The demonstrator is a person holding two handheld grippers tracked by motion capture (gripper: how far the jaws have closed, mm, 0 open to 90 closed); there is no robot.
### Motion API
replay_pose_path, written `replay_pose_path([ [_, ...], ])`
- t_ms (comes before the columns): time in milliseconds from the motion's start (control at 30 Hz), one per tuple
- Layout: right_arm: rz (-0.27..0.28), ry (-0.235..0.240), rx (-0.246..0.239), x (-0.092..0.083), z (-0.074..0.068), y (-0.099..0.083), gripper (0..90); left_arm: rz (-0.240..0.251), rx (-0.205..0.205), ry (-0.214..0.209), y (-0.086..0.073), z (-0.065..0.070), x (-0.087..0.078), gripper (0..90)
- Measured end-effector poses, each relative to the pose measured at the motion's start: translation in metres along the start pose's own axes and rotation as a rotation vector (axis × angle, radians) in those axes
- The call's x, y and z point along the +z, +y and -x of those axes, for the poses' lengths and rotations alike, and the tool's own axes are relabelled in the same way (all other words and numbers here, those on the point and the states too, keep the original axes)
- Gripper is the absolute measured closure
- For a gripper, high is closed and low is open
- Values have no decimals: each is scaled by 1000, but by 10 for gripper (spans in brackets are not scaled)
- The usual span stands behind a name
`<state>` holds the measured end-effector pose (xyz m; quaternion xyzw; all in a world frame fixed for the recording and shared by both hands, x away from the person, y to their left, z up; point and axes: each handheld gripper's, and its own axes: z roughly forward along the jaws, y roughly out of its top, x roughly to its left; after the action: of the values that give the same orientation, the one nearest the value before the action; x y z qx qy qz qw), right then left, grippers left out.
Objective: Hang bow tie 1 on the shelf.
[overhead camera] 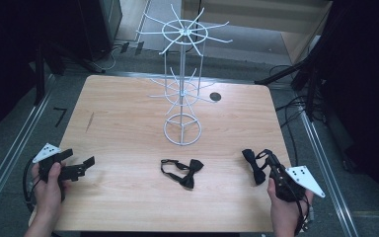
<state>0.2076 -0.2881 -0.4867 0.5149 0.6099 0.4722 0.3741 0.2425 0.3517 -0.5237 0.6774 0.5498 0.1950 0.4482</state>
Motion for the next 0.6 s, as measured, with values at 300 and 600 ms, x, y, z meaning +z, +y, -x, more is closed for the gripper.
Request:
replay_pose_path([
  [300,12,58,-9,1,-17,10,876,2,-1,-3,0,0,0,0],
  [600,23,115,-26,2,-35,20,876,2,0,1,0,0,0,0],
])
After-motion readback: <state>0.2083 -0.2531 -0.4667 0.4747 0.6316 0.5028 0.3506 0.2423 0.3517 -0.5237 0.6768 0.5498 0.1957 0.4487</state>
